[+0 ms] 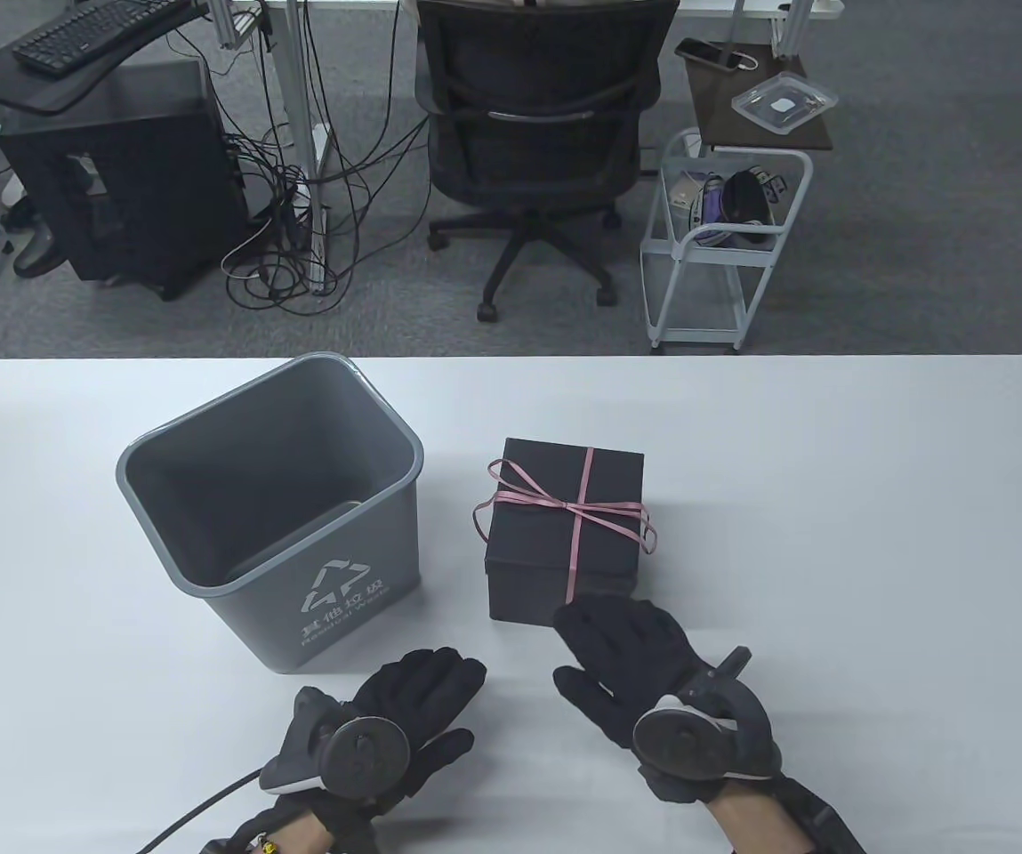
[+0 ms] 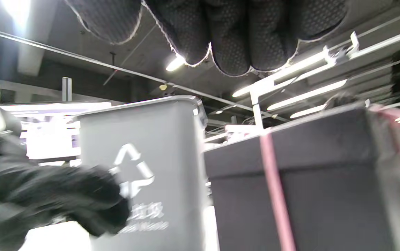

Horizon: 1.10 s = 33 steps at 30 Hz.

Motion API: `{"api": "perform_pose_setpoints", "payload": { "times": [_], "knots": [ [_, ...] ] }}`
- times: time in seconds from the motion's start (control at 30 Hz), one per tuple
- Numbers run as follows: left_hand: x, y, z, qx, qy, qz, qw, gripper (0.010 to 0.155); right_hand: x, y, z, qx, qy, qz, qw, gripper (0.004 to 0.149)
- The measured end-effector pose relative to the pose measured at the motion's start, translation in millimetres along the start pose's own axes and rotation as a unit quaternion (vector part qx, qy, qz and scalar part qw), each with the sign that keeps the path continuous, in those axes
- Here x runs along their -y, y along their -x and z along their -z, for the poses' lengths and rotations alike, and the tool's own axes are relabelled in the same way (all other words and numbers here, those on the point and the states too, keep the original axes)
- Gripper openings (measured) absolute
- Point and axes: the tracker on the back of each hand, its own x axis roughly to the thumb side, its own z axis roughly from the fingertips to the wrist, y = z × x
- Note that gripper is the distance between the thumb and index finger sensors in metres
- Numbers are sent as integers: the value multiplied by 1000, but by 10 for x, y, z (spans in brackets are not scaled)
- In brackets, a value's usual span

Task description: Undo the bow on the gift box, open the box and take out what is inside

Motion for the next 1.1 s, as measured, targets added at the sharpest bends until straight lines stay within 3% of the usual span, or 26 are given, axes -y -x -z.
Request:
{"api": "perform_pose_setpoints", "payload": {
  "times": [0.17,0.43,0.8,0.87,1.1],
  "knots": [
    [10,42,3,-6,1,-11,1000,67,-29,286,382,-95,-48,16,994,64],
    [3,59,4,-8,-1,-15,1000,67,-393,779,731,-240,-114,50,963,70],
    [1,73,-1,-10,-3,-20,1000,67,-692,1056,791,-283,-151,70,944,72],
    [2,74,-1,-10,-4,-20,1000,67,-711,1086,773,-284,-143,106,942,71],
    [12,83,2,-14,2,-25,1000,67,-729,1119,731,-282,-135,112,943,69]
  ]
}}
